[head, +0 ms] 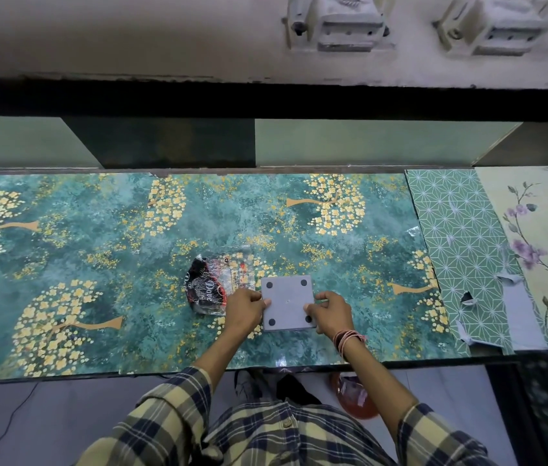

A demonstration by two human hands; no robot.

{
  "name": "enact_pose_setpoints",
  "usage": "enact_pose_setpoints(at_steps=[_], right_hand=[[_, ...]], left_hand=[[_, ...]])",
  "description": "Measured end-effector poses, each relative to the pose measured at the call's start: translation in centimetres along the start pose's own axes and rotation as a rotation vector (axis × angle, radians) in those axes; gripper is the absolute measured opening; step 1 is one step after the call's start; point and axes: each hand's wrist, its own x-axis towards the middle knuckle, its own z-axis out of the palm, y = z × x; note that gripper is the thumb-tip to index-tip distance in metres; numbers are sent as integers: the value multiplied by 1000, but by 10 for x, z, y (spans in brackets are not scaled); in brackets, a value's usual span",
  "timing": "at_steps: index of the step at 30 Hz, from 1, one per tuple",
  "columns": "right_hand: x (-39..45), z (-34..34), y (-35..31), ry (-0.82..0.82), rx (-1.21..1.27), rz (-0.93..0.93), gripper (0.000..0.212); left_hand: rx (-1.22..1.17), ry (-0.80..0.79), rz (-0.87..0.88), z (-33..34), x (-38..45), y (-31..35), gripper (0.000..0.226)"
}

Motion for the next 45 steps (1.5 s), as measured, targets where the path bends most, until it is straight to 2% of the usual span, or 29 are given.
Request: enact_pose_setpoints(at_steps=[6,8,10,11,15,17,19,22,25,27,29,31,33,36,38,40,42,45], right_hand=[[6,-6,-7,-40,15,49,36],[8,-7,-8,-91,58,61,44],[8,-10,-6,-165,118,72,44],[8,-11,-6,-203,180,89,42],[-1,-22,-16,-289,635,130,44],[-2,-27,-25,-248,858,118,47],[1,-29,-32,-156,971,115,47],[4,-32,-37,-51,981,120,41],[4,-38,-35,-6,942,110,16],[6,-45,-31,-32,930,81,8],[12,-52,-25,-96,888,10,12],[16,-59,-25,-216,797,-112,17],[14,-62,-33,-356,684,-210,26],[8,-58,-48,-508,531,-268,33],[7,-55,-51,-531,509,-248,32],[11,-58,-46,-503,613,-169,43],[17,-66,-32,-470,736,-38,55],[20,-67,-9,-497,781,60,47]], left_hand=[[22,-20,-58,2,9,5,22],[-25,-89,-97,1,7,5,15],[-113,-148,-116,-1,2,5,16],[-168,-143,-103,-2,-1,6,17],[-419,-10,29,-7,-14,9,54],[-517,31,104,-4,-21,13,54],[-577,43,139,-1,-31,21,43],[-584,48,203,5,-41,25,46],[-609,47,239,5,-41,23,45],[-598,85,243,-1,-42,28,32],[-582,106,221,-12,-37,36,25],[-553,-47,153,-23,-27,44,40],[-481,-319,86,-31,-15,47,59],[-412,-668,34,-36,-11,48,50],[-477,-730,3,-37,-9,45,47],[-606,-659,-59,-35,-8,40,49],[-746,-501,-172,-28,-10,33,49],[-899,-318,-283,-9,-18,28,32]])
